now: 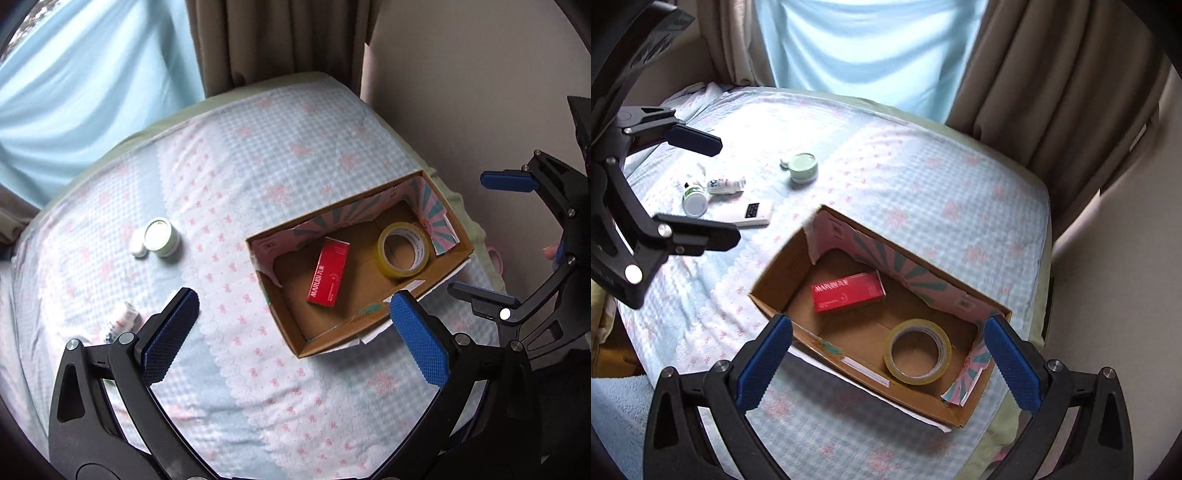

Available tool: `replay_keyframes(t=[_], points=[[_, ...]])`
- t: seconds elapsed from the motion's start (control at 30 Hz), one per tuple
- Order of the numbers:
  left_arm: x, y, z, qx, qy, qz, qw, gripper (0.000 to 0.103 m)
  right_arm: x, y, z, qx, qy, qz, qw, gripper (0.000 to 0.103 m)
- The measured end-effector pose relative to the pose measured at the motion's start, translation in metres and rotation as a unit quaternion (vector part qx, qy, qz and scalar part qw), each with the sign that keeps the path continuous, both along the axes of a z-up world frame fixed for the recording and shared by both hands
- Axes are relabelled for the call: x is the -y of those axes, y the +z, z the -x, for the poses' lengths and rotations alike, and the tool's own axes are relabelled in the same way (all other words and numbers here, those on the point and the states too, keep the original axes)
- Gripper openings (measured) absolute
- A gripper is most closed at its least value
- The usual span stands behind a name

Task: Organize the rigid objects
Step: 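Move both tools back toward the remaining bottles and jars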

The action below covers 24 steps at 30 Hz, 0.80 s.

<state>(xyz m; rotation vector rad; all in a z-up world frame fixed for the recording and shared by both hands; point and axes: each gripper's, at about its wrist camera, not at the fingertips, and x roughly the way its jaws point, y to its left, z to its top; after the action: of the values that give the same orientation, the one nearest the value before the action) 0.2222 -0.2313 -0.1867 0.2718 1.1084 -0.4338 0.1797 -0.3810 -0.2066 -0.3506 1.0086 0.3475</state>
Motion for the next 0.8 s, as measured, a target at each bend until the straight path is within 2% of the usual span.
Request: replay_keyframes(t=[0.13, 0.37, 0.63, 0.8], points=[[-0.050, 0.023, 0.018, 0.013, 0.031, 0.009, 0.9994, 0.103, -0.031, 0.019, 0.010, 0.000, 0.011, -0.014, 1.000, 0.103], [-0.155, 0.040, 0.050, 0.018, 0.088, 0.016, 0.9958, 0.103, -0.082, 0.050, 0.014, -0.006, -0.040, -0.059, 0.997, 0.103], [-0.276, 0.029, 0.081, 0.015, 0.136, 0.004, 0.9905, 0.103, -0.155, 0.063, 0.010, -0.028, -0.133, -0.105, 0.985, 0.103], [-0.338, 0.009, 0.083, -0.001, 0.158, 0.007, 0.9874, 0.103, -0.208, 0.057, 0.002, -0.038, -0.156, -0.118, 0.980, 0.103]])
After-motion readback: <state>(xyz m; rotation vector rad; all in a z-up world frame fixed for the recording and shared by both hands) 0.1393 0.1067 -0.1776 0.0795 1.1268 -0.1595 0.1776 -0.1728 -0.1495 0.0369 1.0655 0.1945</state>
